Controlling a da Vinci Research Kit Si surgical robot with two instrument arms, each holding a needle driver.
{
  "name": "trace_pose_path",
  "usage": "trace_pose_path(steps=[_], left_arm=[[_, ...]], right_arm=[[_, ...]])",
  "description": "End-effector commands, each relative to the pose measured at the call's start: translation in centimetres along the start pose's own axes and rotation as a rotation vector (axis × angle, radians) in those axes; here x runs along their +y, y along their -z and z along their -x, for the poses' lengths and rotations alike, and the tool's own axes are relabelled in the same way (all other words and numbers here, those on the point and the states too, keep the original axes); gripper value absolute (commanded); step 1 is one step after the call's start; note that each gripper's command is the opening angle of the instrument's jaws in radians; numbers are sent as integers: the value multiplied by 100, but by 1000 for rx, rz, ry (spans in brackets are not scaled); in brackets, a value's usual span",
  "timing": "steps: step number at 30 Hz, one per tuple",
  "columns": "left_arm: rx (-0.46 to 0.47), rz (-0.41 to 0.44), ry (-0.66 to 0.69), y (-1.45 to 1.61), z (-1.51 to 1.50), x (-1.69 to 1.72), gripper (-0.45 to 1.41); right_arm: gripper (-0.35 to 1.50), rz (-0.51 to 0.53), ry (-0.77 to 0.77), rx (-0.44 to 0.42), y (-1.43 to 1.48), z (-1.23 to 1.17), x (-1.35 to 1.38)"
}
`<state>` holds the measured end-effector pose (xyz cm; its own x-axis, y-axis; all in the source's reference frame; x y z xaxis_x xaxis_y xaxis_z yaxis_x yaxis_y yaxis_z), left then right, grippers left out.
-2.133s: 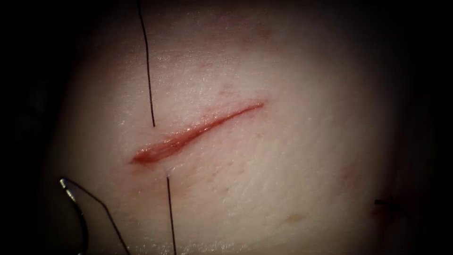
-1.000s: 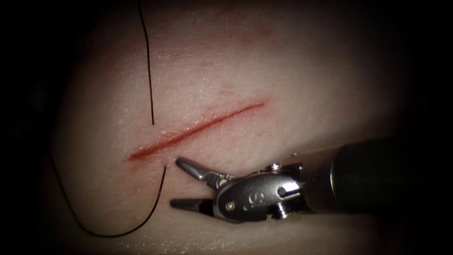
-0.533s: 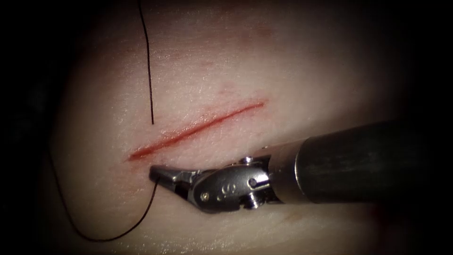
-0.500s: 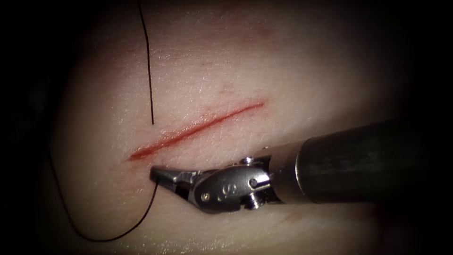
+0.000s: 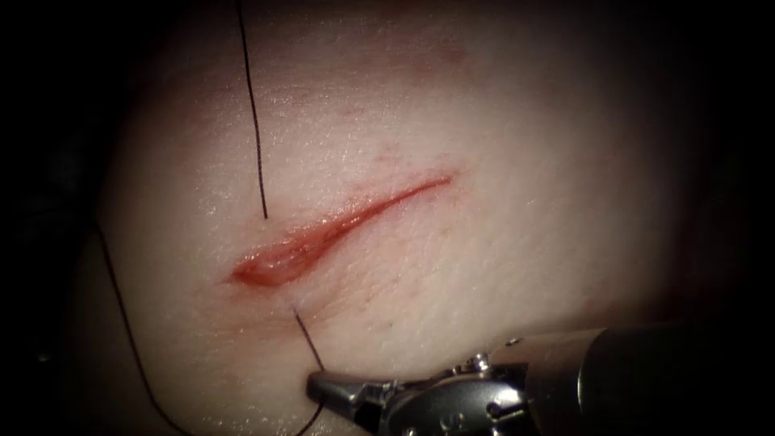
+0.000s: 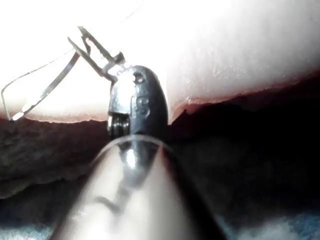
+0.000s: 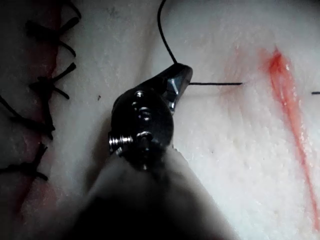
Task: Wound Closure
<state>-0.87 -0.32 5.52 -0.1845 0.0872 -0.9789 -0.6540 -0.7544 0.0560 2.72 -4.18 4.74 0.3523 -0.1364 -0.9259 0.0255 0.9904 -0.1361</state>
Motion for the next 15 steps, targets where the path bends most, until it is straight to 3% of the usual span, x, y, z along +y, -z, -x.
trace_pose_path(steps=[1, 6, 11, 15], left_arm=[[2, 6, 9, -4, 6, 14, -45], [4, 19, 9, -6, 5, 23, -45], [7, 25, 10, -8, 6, 31, -45], [5, 30, 9, -10, 6, 32, -45]], right_arm=[[-35, -23, -5, -5, 9, -14, -43], [-35, -56, -7, -1, 20, -30, -69], [-35, -173, -10, 21, 25, -54, -98], [-35, -199, -31, 33, 22, -60, -100]])
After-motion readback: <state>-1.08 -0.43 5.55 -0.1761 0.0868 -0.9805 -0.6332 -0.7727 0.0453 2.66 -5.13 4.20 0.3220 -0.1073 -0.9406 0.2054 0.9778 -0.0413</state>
